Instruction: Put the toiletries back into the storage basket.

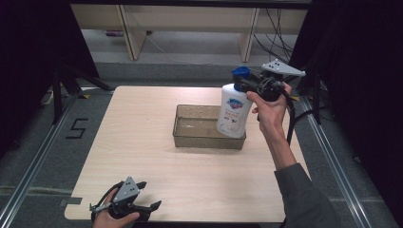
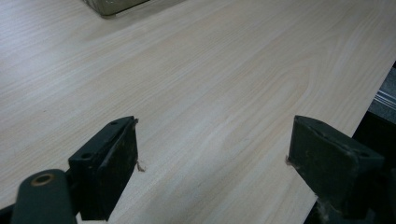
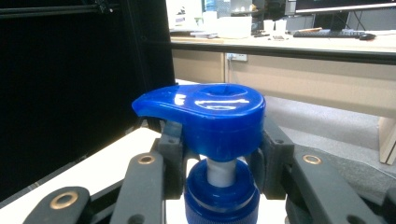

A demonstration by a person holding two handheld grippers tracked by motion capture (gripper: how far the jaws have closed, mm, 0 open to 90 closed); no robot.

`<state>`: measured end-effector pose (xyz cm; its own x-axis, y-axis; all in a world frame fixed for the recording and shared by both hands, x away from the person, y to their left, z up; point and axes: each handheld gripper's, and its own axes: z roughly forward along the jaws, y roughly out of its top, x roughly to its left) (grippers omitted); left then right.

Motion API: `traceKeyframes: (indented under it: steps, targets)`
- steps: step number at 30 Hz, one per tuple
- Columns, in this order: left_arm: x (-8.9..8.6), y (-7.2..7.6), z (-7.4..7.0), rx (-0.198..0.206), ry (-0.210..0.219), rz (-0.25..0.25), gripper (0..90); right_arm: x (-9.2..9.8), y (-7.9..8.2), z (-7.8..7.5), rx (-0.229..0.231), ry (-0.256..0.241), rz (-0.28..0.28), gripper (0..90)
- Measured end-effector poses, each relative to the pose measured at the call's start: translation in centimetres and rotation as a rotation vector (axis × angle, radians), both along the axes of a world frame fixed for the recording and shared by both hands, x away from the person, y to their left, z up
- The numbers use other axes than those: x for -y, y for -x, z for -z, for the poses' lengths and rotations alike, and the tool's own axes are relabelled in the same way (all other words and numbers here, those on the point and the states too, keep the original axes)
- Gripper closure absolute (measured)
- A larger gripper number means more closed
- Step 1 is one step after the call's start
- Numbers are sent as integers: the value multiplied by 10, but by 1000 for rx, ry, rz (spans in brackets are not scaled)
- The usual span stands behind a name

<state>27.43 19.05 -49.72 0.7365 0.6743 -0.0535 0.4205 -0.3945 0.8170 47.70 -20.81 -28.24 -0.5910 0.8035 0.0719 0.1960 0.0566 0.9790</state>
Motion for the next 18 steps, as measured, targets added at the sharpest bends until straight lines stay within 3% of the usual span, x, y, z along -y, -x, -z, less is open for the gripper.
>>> traceKeyframes:
  steps: [9, 18]
  targets:
    - [0, 1, 0, -16, 10, -3, 154, -1, 0, 6, -28, -13, -13, 612]
    - [0, 1, 0, -15, 11, -5, 154, -2, -2, 19, -53, 5, -12, 612]
